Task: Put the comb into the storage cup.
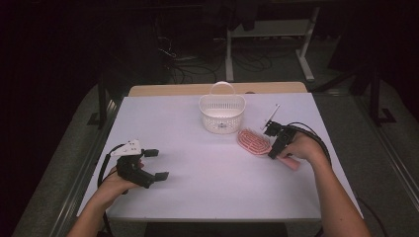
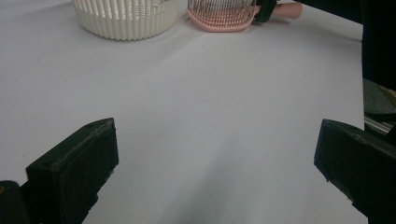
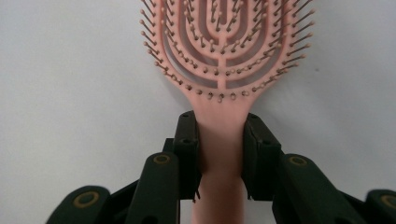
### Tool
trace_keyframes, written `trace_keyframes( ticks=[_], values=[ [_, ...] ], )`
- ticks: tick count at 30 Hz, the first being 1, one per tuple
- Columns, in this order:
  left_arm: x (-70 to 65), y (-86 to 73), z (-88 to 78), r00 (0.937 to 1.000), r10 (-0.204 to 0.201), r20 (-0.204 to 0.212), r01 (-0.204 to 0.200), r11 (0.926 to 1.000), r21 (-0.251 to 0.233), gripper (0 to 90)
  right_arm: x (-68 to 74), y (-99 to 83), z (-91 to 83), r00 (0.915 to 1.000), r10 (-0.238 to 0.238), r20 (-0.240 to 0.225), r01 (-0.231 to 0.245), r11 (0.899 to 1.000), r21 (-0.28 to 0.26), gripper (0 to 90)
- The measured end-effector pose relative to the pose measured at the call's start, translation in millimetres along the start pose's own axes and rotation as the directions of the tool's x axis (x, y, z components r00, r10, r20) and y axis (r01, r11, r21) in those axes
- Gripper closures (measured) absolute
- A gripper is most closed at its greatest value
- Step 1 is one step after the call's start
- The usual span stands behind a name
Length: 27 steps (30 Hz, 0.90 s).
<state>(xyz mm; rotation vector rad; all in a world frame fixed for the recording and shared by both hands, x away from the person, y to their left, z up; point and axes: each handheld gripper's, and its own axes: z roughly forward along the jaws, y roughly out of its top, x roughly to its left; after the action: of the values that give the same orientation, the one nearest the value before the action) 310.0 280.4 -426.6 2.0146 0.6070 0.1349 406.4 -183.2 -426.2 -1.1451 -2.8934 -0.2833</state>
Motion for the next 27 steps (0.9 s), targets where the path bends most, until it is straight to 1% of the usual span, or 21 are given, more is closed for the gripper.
trace_keyframes(
  ticks=[8, 13, 14, 16, 19, 20, 22, 26, 27],
  values=[
    [0.0, 0.1, 0.4, 1.0, 0.001, 0.0, -0.001, 1.0, 0.002, 0.0, -5.3, -12.2, -6.2, 0.9996, 0.028, -0.011, -0.028, 0.997, -0.065, 69.2],
    [-0.1, 0.0, 0.5, 1.0, 0.001, 0.0, -0.001, 1.0, 0.002, 0.0, -8.8, -18.4, -11.1, 0.9989, 0.043, -0.019, -0.045, 0.994, -0.099, 69.1],
    [-0.1, 0.0, 0.4, 1.0, 0.001, 0.0, -0.001, 1.0, 0.001, 0.0, -9.4, -19.7, -12.4, 0.9989, 0.044, -0.016, -0.045, 0.993, -0.113, 69.1],
    [0.0, 0.0, 0.4, 1.0, 0.0, 0.0, 0.0, 1.0, 0.002, 0.0, -10.8, -22.5, -15.4, 0.9985, 0.051, -0.022, -0.053, 0.99, -0.132, 69.1],
    [0.0, 0.0, 0.4, 1.0, 0.001, 0.0, -0.001, 1.0, 0.002, 0.0, -12.7, -27.0, -20.3, 0.998, 0.06, -0.023, -0.063, 0.984, -0.169, 69.1],
    [0.0, 0.0, 0.4, 1.0, 0.001, 0.0, -0.001, 1.0, 0.002, 0.0, -12.7, -27.0, -20.3, 0.998, 0.06, -0.023, -0.063, 0.984, -0.169, 69.1],
    [-0.2, 0.0, 0.5, 1.0, 0.002, -0.001, -0.002, 1.0, 0.002, 0.0, -14.8, -31.6, -24.7, 0.9971, 0.071, -0.027, -0.075, 0.976, -0.202, 69.1],
    [-0.2, -0.1, 0.6, 1.0, 0.003, 0.001, -0.003, 1.0, 0.003, 0.0, -17.5, -37.9, -28.9, 0.9949, 0.094, -0.036, -0.1, 0.964, -0.248, 69.1],
    [-0.2, -0.1, 0.7, 1.0, 0.004, 0.001, -0.004, 1.0, 0.004, 0.0, -18.3, -39.4, -29.8, 0.995, 0.093, -0.038, -0.099, 0.961, -0.259, 69.1]
  ],
)
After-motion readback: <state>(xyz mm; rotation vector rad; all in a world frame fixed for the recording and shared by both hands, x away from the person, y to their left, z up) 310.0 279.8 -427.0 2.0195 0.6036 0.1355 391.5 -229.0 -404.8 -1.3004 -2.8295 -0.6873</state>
